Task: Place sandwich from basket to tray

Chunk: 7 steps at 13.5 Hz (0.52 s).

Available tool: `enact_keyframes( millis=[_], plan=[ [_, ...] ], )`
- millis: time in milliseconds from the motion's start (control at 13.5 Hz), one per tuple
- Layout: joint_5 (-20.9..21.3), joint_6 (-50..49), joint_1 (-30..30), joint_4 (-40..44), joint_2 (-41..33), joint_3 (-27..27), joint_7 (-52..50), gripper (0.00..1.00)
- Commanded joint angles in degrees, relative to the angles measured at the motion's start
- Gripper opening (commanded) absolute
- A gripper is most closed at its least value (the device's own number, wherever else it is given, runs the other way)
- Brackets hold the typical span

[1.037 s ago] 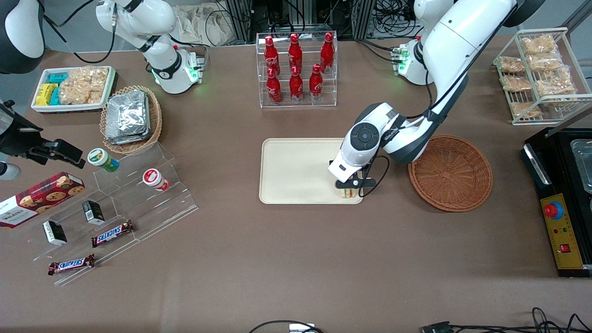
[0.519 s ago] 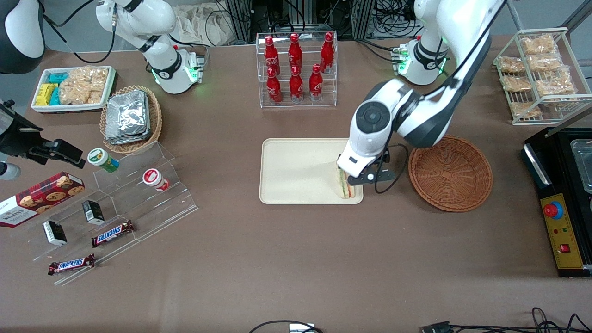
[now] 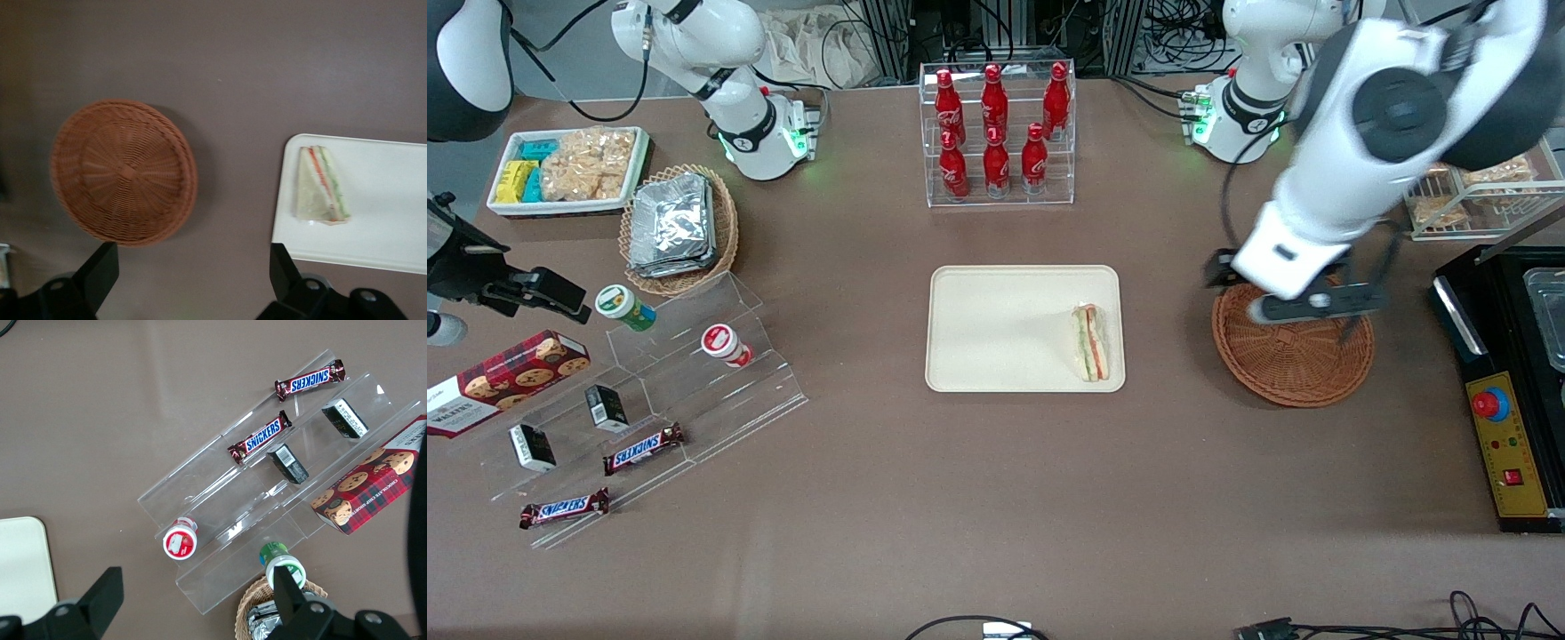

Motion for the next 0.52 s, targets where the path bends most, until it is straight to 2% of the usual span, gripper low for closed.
enact_keyframes(
  millis=[0, 222, 444],
  plan=[
    [-1.53, -0.25, -0.77, -4.07, -5.56, 6.63, 8.55, 1.0],
    [-4.5, -1.57, -0.86, -3.11, -6.01, 13.04, 12.86, 1.0],
    [-4.86, -1.57, -0.86, -2.05, -5.92, 15.69, 14.73, 1.0]
  ],
)
